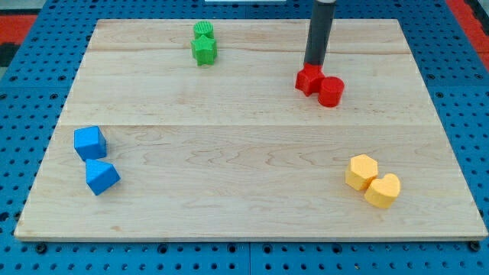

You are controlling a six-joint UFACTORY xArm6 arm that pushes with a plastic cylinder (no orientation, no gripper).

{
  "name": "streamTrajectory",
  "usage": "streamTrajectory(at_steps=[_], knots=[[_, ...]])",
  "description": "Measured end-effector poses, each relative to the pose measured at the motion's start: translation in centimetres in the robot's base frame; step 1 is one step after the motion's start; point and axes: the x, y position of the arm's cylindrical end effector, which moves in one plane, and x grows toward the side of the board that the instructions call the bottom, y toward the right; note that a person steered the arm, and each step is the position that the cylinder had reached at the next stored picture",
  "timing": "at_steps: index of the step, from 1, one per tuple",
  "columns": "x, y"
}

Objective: Put the red blocks parallel to blue blocks

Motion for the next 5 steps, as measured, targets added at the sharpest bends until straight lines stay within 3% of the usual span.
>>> streamTrajectory(at_steps=[2,4,5], knots=[[3.9,4.5],[9.6,3.0],[9.5,2.4]])
